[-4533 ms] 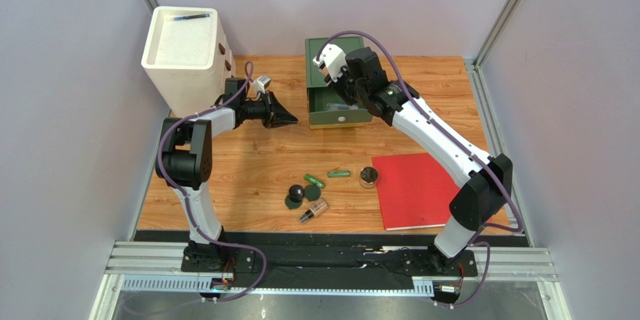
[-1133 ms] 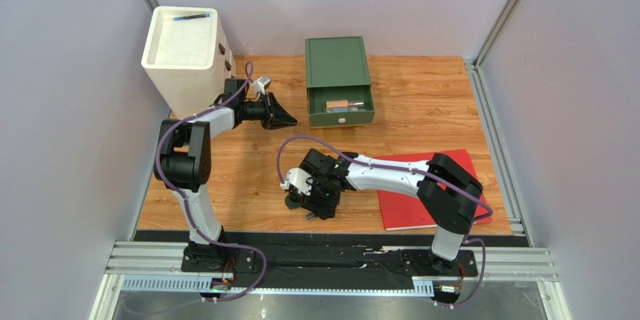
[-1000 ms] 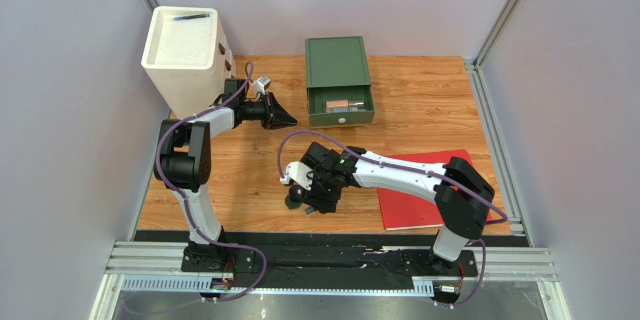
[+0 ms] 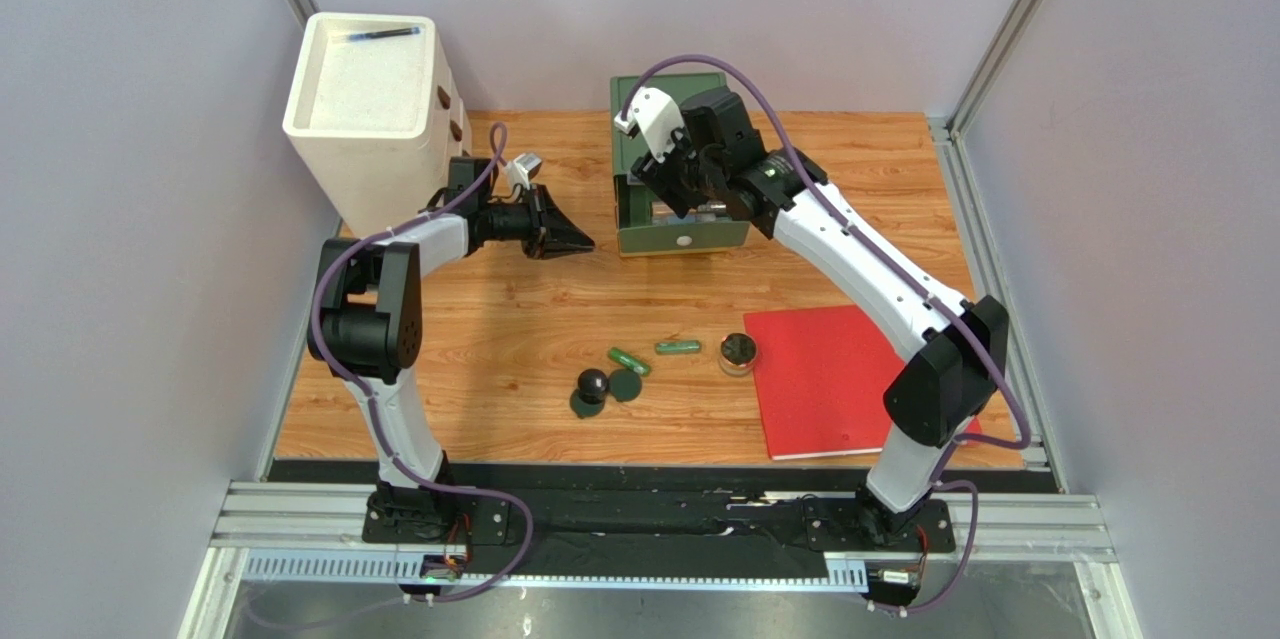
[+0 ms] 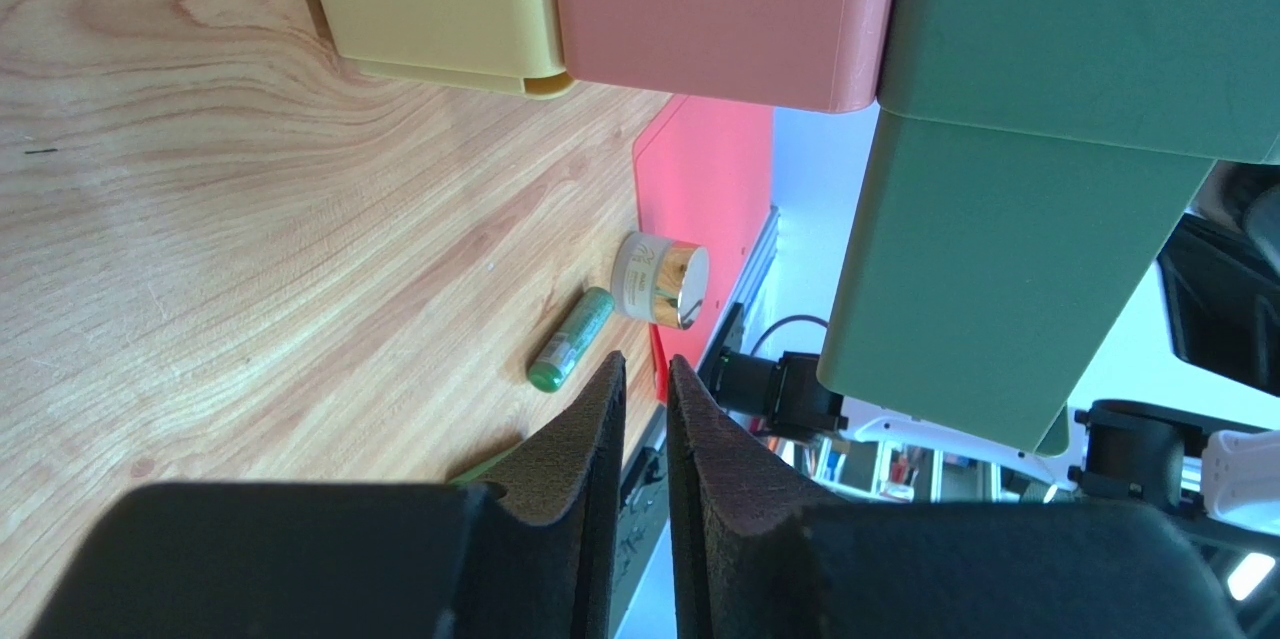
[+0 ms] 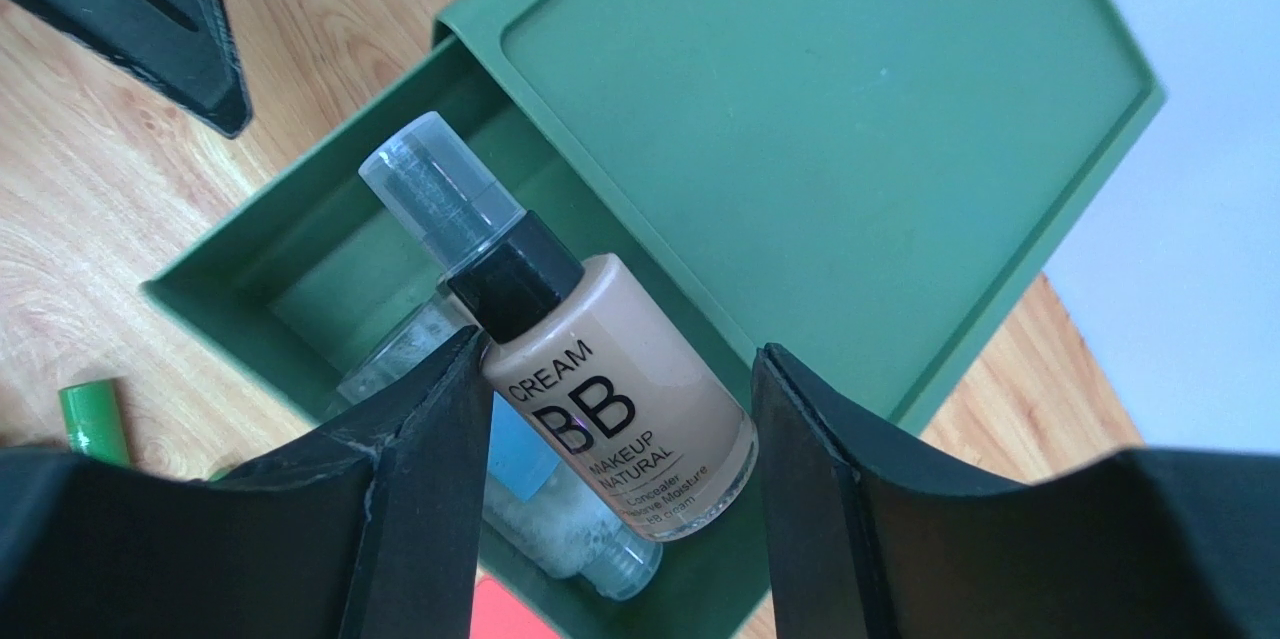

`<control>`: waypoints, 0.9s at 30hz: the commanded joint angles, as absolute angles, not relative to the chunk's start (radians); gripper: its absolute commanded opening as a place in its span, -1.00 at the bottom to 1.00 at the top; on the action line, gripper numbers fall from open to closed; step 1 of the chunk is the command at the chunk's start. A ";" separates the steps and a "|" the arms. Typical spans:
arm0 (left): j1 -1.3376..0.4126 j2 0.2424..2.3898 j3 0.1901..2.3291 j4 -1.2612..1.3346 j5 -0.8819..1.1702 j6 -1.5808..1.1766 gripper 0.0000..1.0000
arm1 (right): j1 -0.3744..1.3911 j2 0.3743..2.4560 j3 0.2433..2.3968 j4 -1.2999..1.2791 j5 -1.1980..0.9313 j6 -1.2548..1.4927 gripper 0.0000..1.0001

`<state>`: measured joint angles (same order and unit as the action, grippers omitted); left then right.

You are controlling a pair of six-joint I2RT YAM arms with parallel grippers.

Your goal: Organize the makeup

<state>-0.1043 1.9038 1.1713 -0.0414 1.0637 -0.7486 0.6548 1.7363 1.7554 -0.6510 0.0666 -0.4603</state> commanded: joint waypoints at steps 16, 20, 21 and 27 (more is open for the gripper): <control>-0.106 1.841 1.200 -0.037 1.071 -0.738 -0.57 | 0.646 1.655 1.747 -0.529 0.179 -0.368 0.59; -0.106 1.838 1.216 -0.038 1.066 -0.745 -0.57 | 0.646 1.591 1.679 -0.529 0.099 -0.302 -0.46; -0.106 1.838 1.221 -0.037 1.066 -0.746 -0.56 | 0.646 1.573 1.660 -0.526 0.077 -0.285 -0.90; -0.106 1.842 1.223 -0.038 1.068 -0.746 -0.56 | 0.653 1.465 1.496 -0.537 -0.073 -0.172 -1.00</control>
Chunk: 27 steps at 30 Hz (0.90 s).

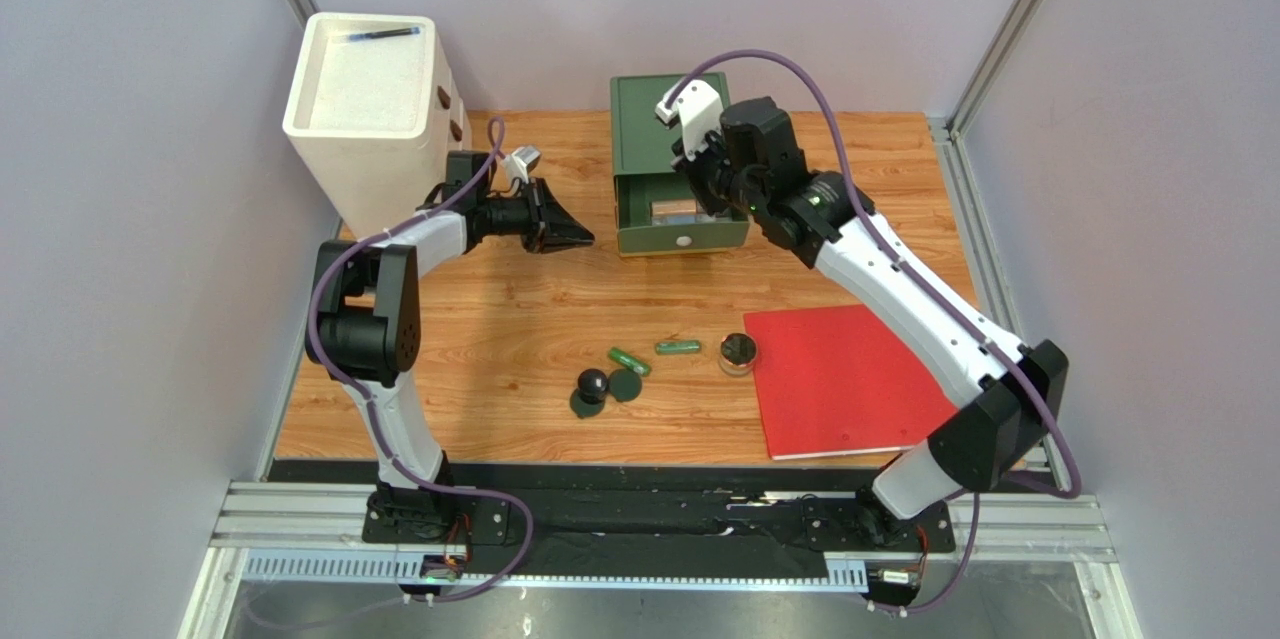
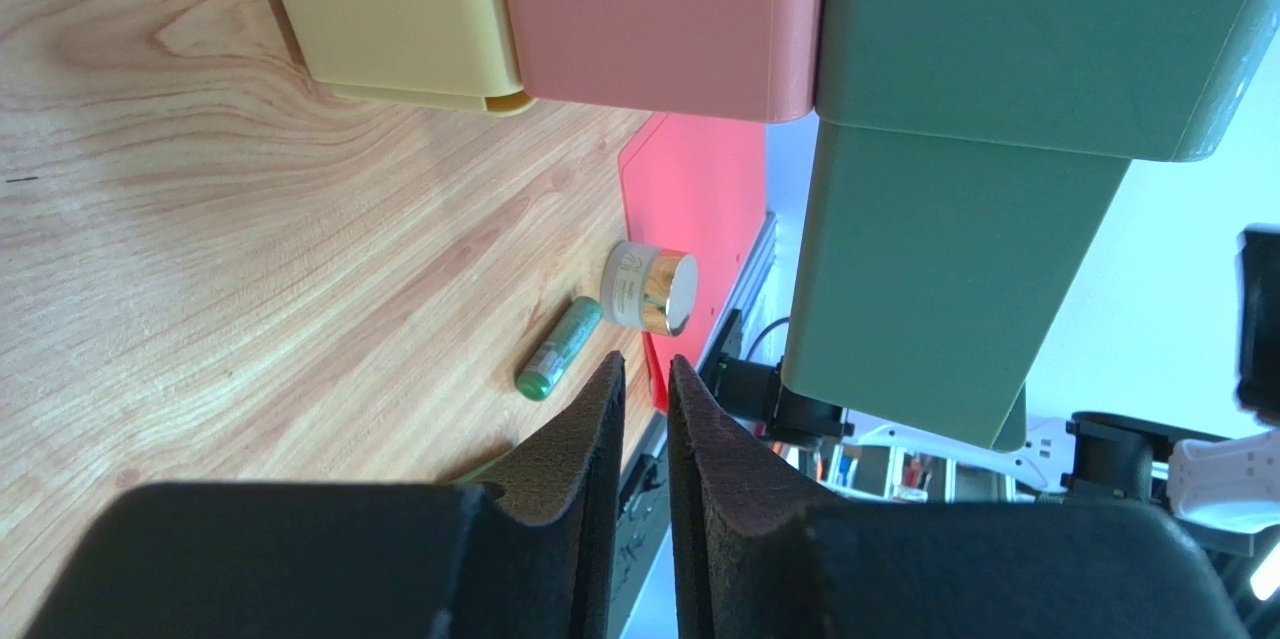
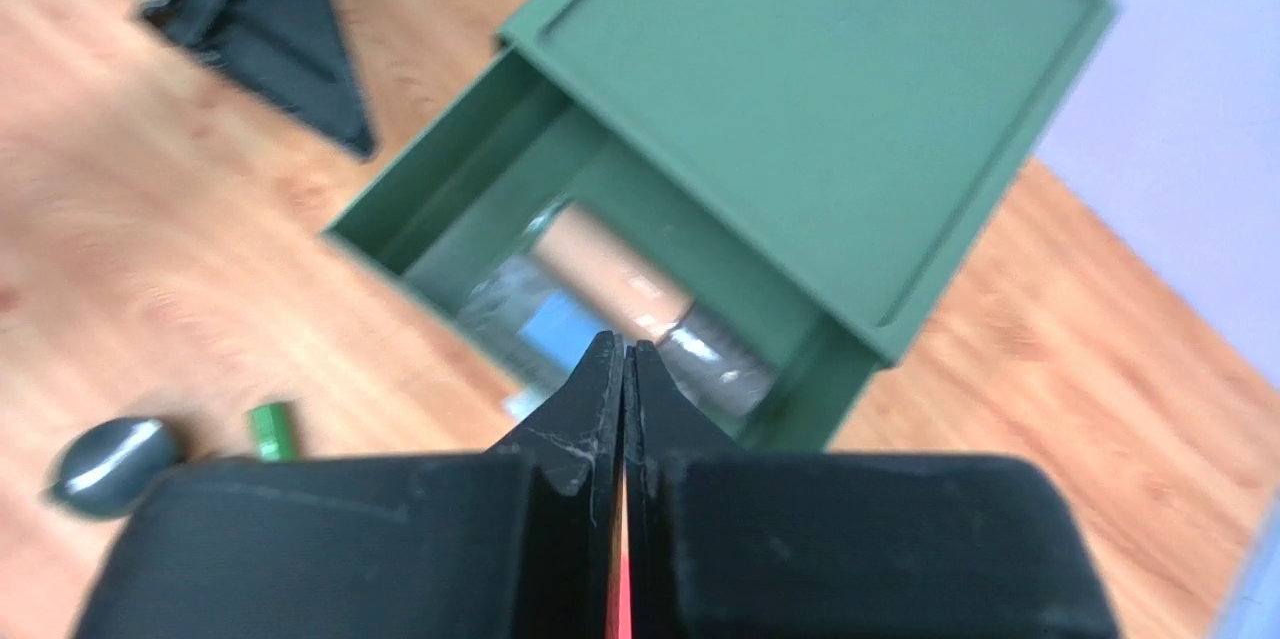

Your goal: Organize the makeup

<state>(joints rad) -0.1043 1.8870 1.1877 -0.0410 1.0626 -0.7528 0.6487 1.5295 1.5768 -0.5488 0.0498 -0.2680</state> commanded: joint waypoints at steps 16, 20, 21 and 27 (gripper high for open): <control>-0.106 1.850 1.209 -0.035 1.072 -0.739 -0.56 | 0.738 1.431 1.233 -0.466 0.107 -0.040 -1.00; -0.106 1.844 1.201 -0.029 1.069 -0.741 -0.56 | 0.765 1.463 1.218 -0.338 0.277 -0.064 -1.00; -0.106 1.844 1.201 -0.029 1.071 -0.742 -0.56 | 0.776 1.469 1.209 -0.309 0.313 -0.074 -1.00; -0.106 1.841 1.207 -0.031 1.074 -0.745 -0.56 | 0.784 1.620 1.297 -0.198 0.501 -0.126 -1.00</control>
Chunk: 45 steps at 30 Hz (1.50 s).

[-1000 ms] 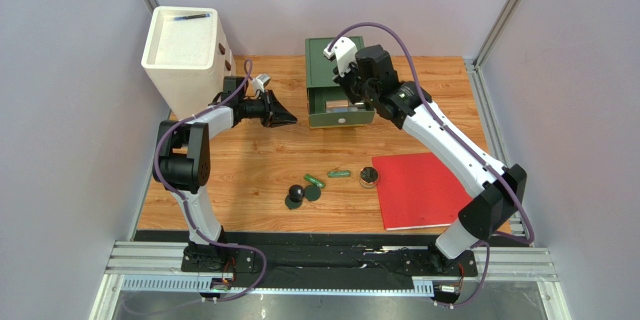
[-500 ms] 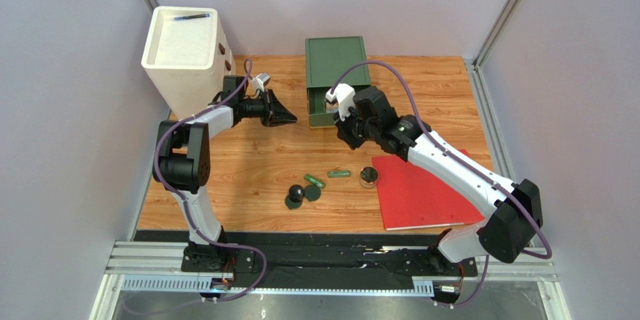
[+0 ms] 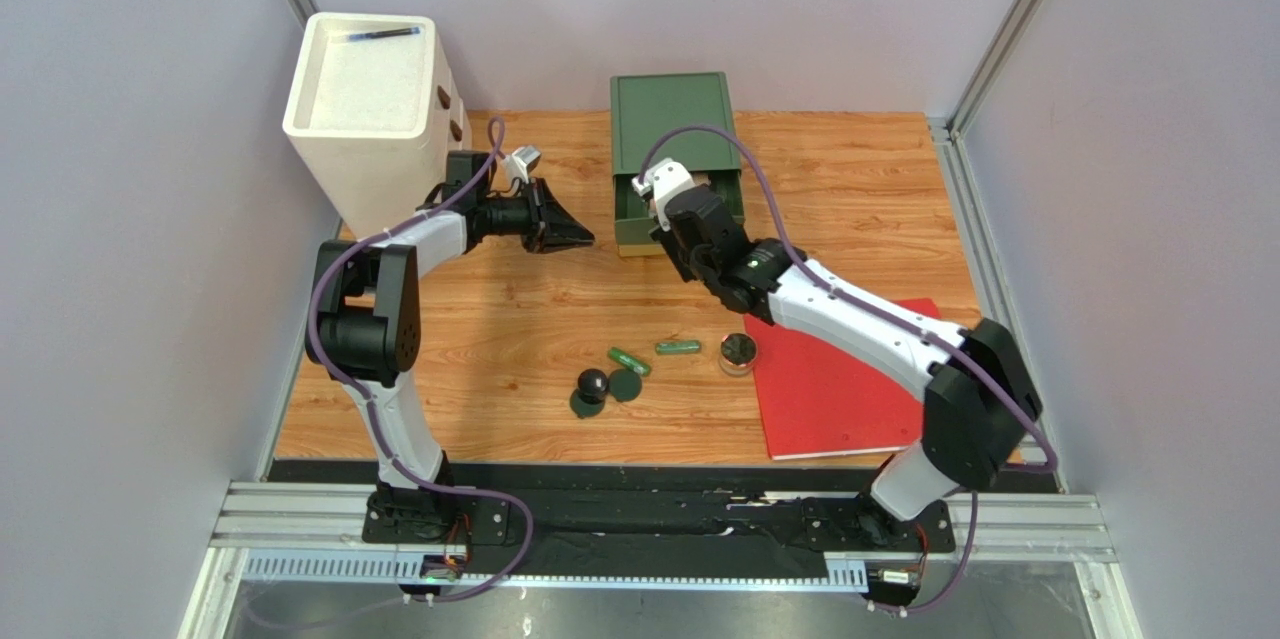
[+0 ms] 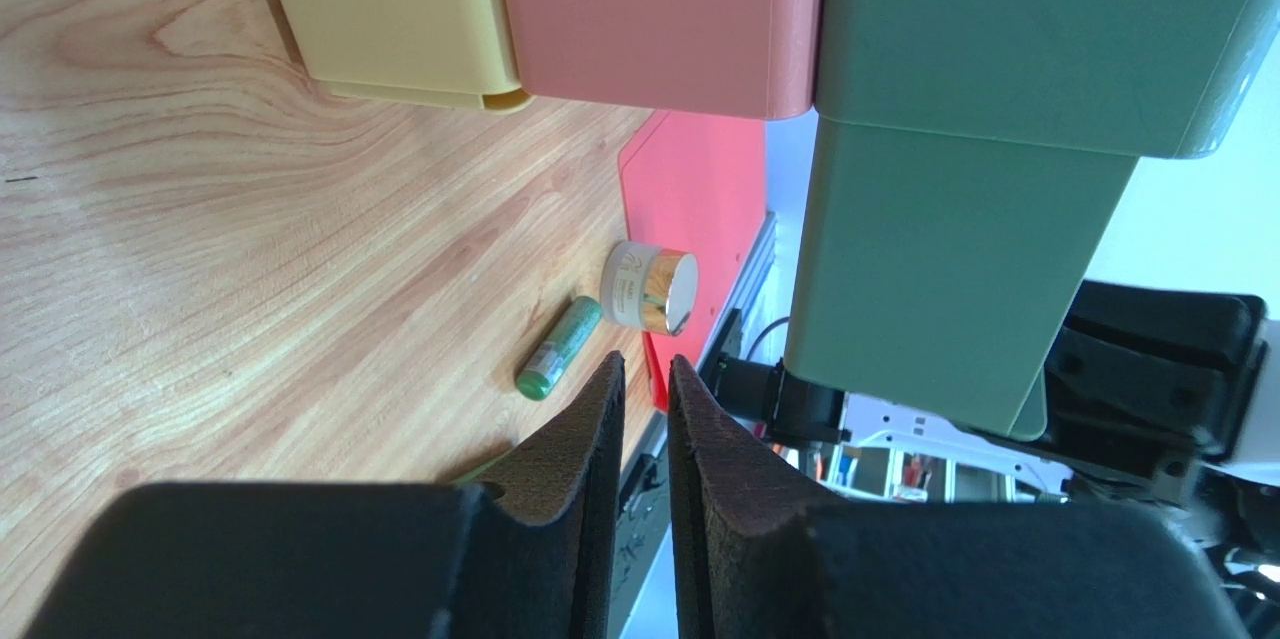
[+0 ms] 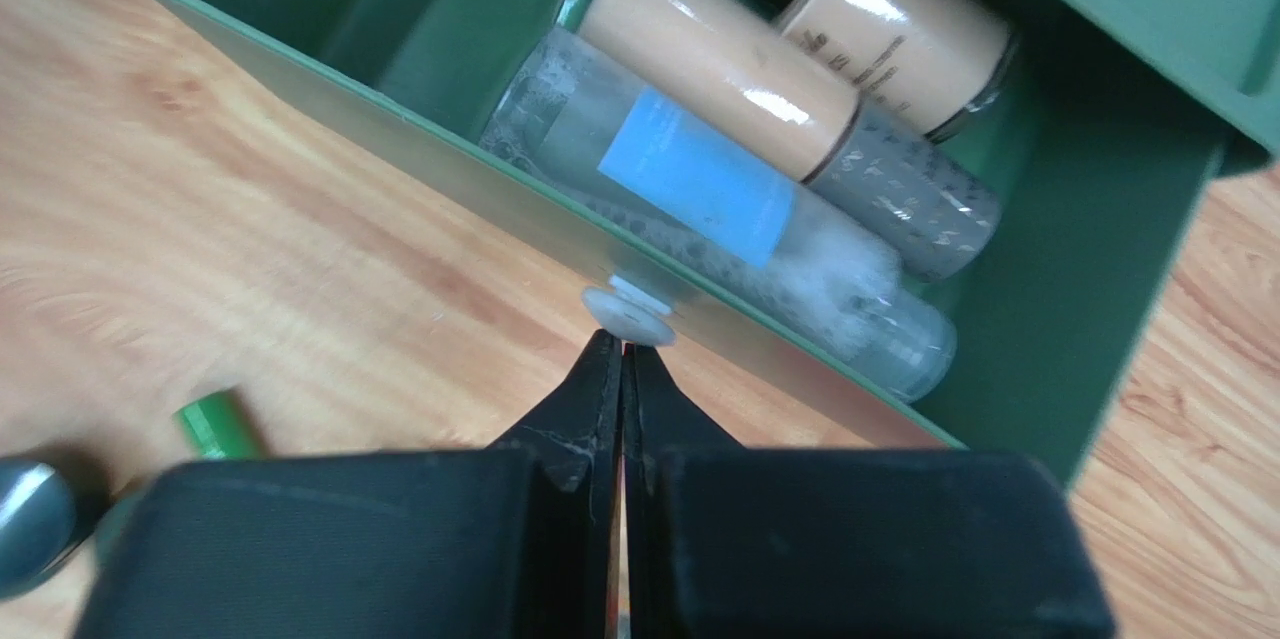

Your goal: Organize the makeup

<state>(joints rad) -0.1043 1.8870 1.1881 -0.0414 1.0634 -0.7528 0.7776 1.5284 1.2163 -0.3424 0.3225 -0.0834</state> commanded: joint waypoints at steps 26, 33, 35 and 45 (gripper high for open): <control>-0.106 1.786 1.267 -0.066 1.063 -0.723 -0.54 | 0.784 1.760 1.486 -0.086 0.727 -0.213 -1.00; -0.106 1.709 1.442 -0.218 0.894 -0.663 -0.55 | 0.779 1.603 1.353 -0.199 0.621 0.013 -0.98; -0.106 1.718 1.495 -0.212 0.873 -0.695 -0.83 | 0.772 1.585 1.310 -0.227 0.577 0.113 -0.98; -0.221 1.890 1.928 -0.477 0.674 -0.581 -1.00 | 0.767 1.558 1.169 -0.098 0.344 0.301 -0.08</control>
<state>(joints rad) -0.1516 1.8263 1.7649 -0.3157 0.8047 -0.6655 0.7689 1.5578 1.1851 -0.1909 0.4664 0.1944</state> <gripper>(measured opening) 0.000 0.343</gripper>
